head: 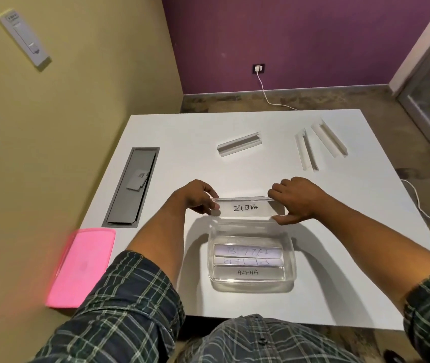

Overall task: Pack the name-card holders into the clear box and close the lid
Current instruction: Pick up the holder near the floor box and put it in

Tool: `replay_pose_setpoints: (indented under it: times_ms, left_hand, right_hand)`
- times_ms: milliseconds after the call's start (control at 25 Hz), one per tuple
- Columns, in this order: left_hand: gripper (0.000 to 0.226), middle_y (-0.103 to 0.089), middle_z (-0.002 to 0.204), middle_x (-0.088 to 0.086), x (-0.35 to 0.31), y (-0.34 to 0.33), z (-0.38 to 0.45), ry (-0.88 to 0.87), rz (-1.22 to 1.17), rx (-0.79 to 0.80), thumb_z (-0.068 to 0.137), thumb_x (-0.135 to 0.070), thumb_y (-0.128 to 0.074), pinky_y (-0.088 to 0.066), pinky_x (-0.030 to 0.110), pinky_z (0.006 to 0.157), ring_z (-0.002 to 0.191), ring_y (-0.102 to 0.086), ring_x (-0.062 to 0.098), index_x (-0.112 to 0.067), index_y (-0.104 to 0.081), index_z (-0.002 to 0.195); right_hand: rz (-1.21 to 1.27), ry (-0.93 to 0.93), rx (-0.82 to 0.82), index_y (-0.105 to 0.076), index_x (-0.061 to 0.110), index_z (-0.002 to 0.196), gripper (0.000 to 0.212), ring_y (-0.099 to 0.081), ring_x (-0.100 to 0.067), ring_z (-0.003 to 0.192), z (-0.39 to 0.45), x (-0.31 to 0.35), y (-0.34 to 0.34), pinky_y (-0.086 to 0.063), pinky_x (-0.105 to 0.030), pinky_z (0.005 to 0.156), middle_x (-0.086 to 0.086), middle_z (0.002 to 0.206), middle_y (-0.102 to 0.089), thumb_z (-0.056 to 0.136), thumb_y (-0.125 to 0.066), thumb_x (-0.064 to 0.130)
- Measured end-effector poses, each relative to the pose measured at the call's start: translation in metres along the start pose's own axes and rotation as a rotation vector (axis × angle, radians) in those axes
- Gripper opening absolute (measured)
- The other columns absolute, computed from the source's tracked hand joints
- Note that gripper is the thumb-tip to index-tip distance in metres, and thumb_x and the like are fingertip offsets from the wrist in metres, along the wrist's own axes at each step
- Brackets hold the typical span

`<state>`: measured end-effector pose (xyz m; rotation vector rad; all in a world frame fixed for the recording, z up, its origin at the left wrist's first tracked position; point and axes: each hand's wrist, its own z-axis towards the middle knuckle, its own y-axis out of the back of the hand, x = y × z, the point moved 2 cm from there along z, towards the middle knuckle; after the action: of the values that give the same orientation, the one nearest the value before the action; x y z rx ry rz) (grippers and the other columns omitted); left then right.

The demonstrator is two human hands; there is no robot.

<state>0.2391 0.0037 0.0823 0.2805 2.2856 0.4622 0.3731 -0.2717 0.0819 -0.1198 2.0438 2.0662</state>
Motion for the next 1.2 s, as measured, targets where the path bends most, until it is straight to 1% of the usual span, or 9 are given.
replay_pose_setpoints:
  times_ms: [200, 400, 600, 680, 800, 880, 960, 1080, 1200]
  left_hand:
    - [0.044, -0.078, 0.08, 0.002, -0.007, -0.015, -0.004, 0.115, 0.146, 0.223, 0.079, -0.01, -0.086, -0.057, 0.027, 0.071, 0.078, -0.075, 0.025, -0.013, -0.065, 0.117]
    - [0.034, -0.079, 0.084, 0.003, -0.01, -0.04, 0.003, 0.159, 0.394, 0.394, 0.079, -0.013, -0.086, -0.056, 0.025, 0.068, 0.075, -0.077, 0.02, -0.013, -0.065, 0.106]
    - [0.045, -0.08, 0.082, 0.003, -0.018, -0.069, 0.007, 0.182, 0.657, 0.521, 0.066, -0.026, -0.095, -0.052, 0.026, 0.069, 0.073, -0.078, 0.014, -0.014, -0.071, 0.102]
    - [0.046, -0.08, 0.083, 0.002, -0.017, -0.078, 0.006, 0.181, 0.717, 0.556, 0.066, -0.023, -0.094, -0.052, 0.025, 0.068, 0.072, -0.078, 0.012, -0.01, -0.073, 0.106]
    - [0.038, -0.079, 0.075, 0.002, -0.015, -0.087, 0.005, 0.202, 0.749, 0.615, 0.079, -0.002, -0.078, -0.055, 0.021, 0.058, 0.06, -0.075, 0.012, 0.001, -0.071, 0.116]
    - [0.037, -0.079, 0.087, 0.009, -0.012, -0.092, 0.003, 0.202, 0.784, 0.609, 0.083, 0.005, -0.069, -0.056, 0.026, 0.061, 0.055, -0.073, 0.013, 0.005, -0.068, 0.12]
    - [0.036, -0.078, 0.101, 0.015, -0.007, -0.096, 0.003, 0.165, 0.856, 0.553, 0.081, 0.002, -0.074, -0.054, 0.03, 0.072, 0.059, -0.072, 0.017, 0.003, -0.071, 0.117]
    - [0.038, -0.078, 0.093, 0.015, 0.001, -0.1, 0.0, 0.144, 0.854, 0.521, 0.081, 0.003, -0.076, -0.051, 0.029, 0.072, 0.065, -0.069, 0.02, 0.004, -0.07, 0.118]
    - [0.036, -0.075, 0.107, 0.02, 0.007, -0.105, -0.002, 0.129, 0.835, 0.516, 0.083, 0.006, -0.07, -0.053, 0.034, 0.085, 0.067, -0.067, 0.023, 0.009, -0.069, 0.119]
  right_hand:
    - [0.192, 0.075, -0.051, -0.055, 0.01, 0.092, 0.051, -0.051, -0.029, 0.05, -0.019, 0.006, 0.006, -0.041, -0.03, 0.049, -0.004, 0.066, -0.055, 0.08, -0.066, 0.058]
    - [0.302, 0.105, -0.044, -0.056, 0.007, 0.101, 0.054, -0.052, -0.029, 0.056, -0.036, 0.011, 0.0, -0.046, -0.033, 0.052, -0.003, 0.072, -0.058, 0.084, -0.065, 0.057]
    - [0.361, 0.209, -0.039, -0.058, 0.005, 0.101, 0.054, -0.05, -0.029, 0.059, -0.045, 0.016, 0.0, -0.046, -0.035, 0.055, -0.004, 0.071, -0.053, 0.087, -0.063, 0.056]
    - [0.375, 0.232, -0.016, -0.057, 0.006, 0.101, 0.052, -0.051, -0.029, 0.06, -0.049, 0.024, -0.005, -0.047, -0.035, 0.057, -0.005, 0.073, -0.054, 0.087, -0.062, 0.056]
    - [0.381, 0.25, 0.052, -0.057, 0.005, 0.104, 0.053, -0.053, -0.032, 0.062, -0.049, 0.044, -0.02, -0.049, -0.039, 0.059, -0.008, 0.075, -0.057, 0.09, -0.061, 0.055]
    - [0.356, 0.272, 0.112, -0.057, 0.005, 0.106, 0.052, -0.056, -0.033, 0.064, -0.045, 0.058, -0.029, -0.049, -0.039, 0.06, -0.009, 0.077, -0.059, 0.09, -0.06, 0.055]
    - [0.331, 0.285, 0.146, -0.056, 0.006, 0.107, 0.051, -0.057, -0.034, 0.065, -0.039, 0.069, -0.036, -0.05, -0.039, 0.061, -0.01, 0.08, -0.06, 0.09, -0.06, 0.054]
    - [0.283, 0.246, 0.234, -0.052, 0.009, 0.115, 0.057, -0.06, -0.034, 0.074, -0.031, 0.076, -0.045, -0.05, -0.041, 0.07, -0.01, 0.089, -0.063, 0.089, -0.056, 0.059]
    - [0.217, 0.214, 0.367, -0.046, 0.011, 0.124, 0.064, -0.063, -0.033, 0.087, -0.029, 0.08, -0.055, -0.048, -0.042, 0.081, -0.01, 0.101, -0.064, 0.088, -0.055, 0.063]
